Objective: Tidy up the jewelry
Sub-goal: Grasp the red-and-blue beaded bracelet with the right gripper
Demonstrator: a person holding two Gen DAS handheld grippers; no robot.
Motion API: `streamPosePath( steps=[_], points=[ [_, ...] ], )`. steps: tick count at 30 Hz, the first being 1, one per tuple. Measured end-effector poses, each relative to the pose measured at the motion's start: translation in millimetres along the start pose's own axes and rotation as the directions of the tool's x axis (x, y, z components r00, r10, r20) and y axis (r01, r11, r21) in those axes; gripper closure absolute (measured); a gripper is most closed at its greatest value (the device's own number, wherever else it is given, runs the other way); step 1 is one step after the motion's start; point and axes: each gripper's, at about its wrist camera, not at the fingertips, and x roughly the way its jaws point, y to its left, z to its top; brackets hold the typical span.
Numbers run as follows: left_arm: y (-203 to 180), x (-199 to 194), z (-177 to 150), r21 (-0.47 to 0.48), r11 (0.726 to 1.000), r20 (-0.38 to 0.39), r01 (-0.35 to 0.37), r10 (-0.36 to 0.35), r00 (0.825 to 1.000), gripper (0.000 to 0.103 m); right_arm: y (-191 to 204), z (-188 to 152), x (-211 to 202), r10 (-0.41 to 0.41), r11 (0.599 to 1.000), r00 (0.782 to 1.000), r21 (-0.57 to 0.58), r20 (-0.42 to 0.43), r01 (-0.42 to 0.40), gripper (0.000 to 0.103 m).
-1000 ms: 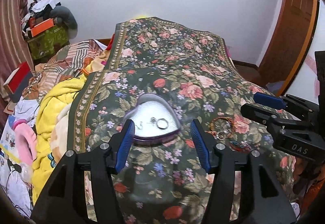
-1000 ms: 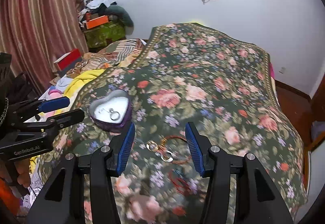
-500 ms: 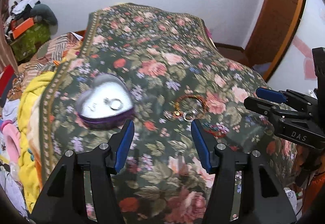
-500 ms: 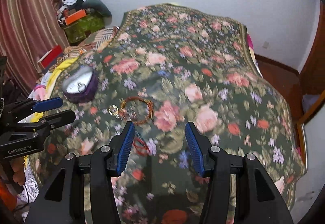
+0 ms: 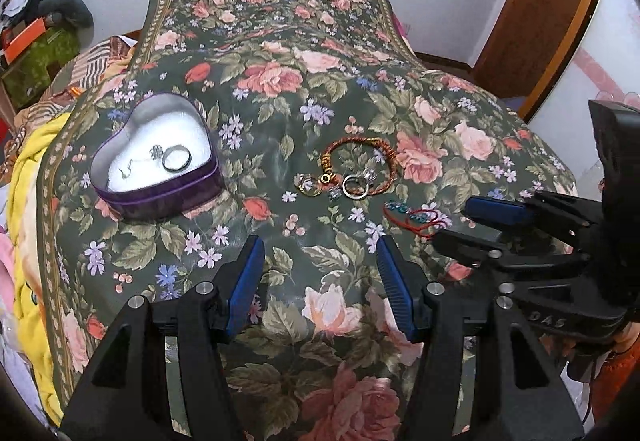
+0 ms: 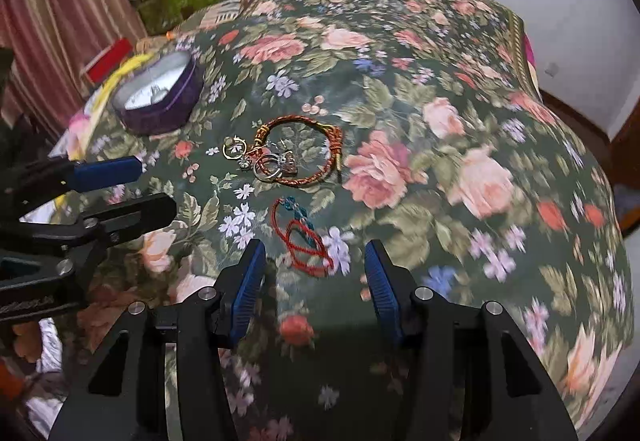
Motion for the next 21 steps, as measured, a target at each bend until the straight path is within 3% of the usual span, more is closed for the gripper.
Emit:
streamPosePath(
  steps=[10, 12, 14, 21],
  points=[
    [9, 9, -3, -0.025, 1.000, -0.016, 0.011, -0.011, 1.000, 0.046, 2, 4, 13, 0.039, 0.999, 0.999, -0.019, -0.009, -0.039, 0.053],
    [9, 12, -4, -0.028, 1.000, -0.022, 0.014, -0.014, 1.000, 0.046, 5, 4, 12, 0.033, 0.999, 0.999, -0.027, -0.004, -0.033, 0.077],
    [8, 13, -4, -0.027, 1.000, -0.025, 0.016, -0.016, 1.000, 0.046, 7, 4, 13, 0.028, 0.999, 1.000, -0.034, -0.004, -0.029, 0.091],
    [2, 11, -2, 0.000, 1.000, -0.022, 0.019, -0.019, 1.000, 0.046, -1, 7, 9, 0.054, 0.999, 0.999, 0.004, 0.009, -0.054, 0.095]
  ],
)
